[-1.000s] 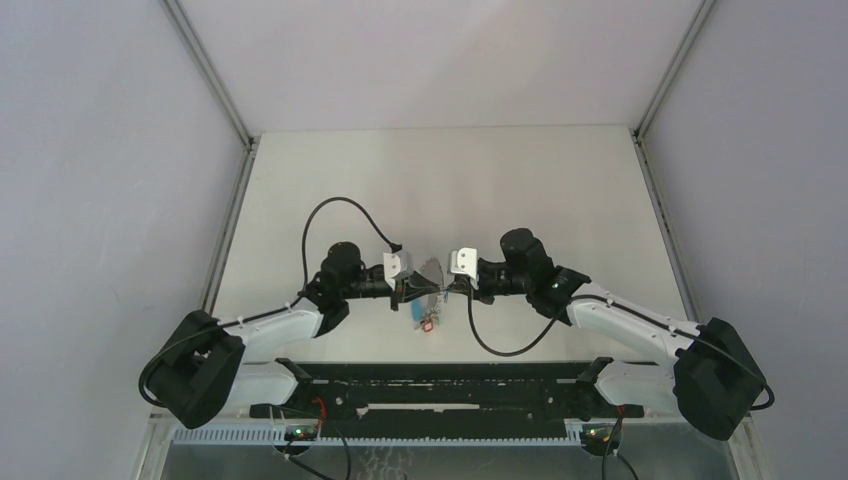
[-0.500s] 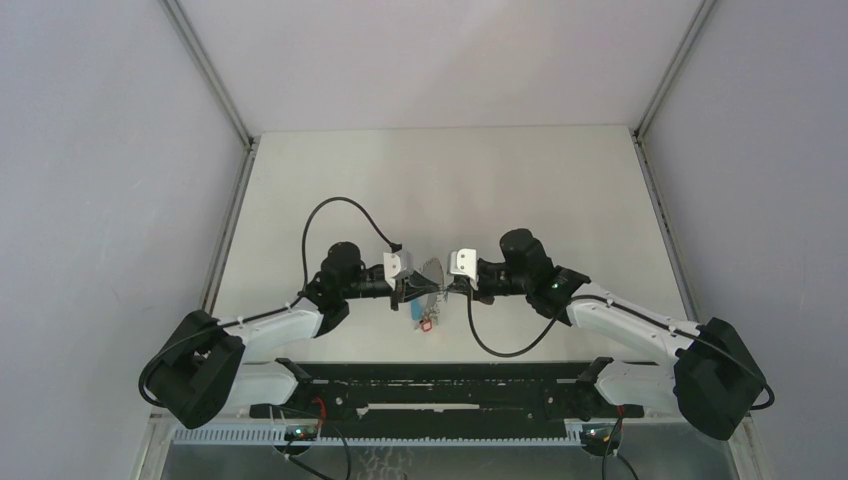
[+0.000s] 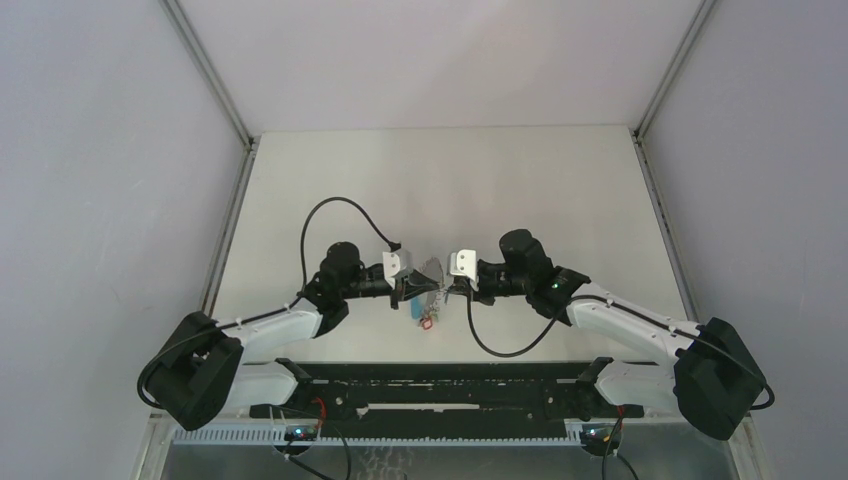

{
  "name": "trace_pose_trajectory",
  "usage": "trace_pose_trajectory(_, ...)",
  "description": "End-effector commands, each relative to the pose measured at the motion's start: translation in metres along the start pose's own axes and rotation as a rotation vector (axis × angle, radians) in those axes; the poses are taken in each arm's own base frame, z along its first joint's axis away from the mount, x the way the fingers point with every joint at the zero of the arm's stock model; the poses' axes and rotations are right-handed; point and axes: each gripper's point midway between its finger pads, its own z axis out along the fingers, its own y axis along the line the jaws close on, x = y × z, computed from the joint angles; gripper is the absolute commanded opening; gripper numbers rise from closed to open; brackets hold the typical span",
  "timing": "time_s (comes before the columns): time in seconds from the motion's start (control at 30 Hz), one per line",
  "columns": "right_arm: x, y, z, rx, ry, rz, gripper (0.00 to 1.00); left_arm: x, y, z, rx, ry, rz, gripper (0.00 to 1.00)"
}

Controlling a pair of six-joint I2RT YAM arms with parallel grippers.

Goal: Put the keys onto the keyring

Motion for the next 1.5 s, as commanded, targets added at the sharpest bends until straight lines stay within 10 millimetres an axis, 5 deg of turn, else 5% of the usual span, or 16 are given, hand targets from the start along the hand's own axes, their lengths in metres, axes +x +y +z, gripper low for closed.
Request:
trace_pose_trajectory(0.0, -0.009, -0.002, -0.002, 0.011, -0.029, -0.014, 0.00, -0.013, -0.002, -0.002, 0.006, -0.050, 0.046, 0.00)
trace_pose_trajectory(1.47, -0.019, 0.000, -0.004, 0.025, -0.069, -0.044, 0.00, -0.012, -0.006, 0.001, 0.051, -0.047, 0.028, 0.00)
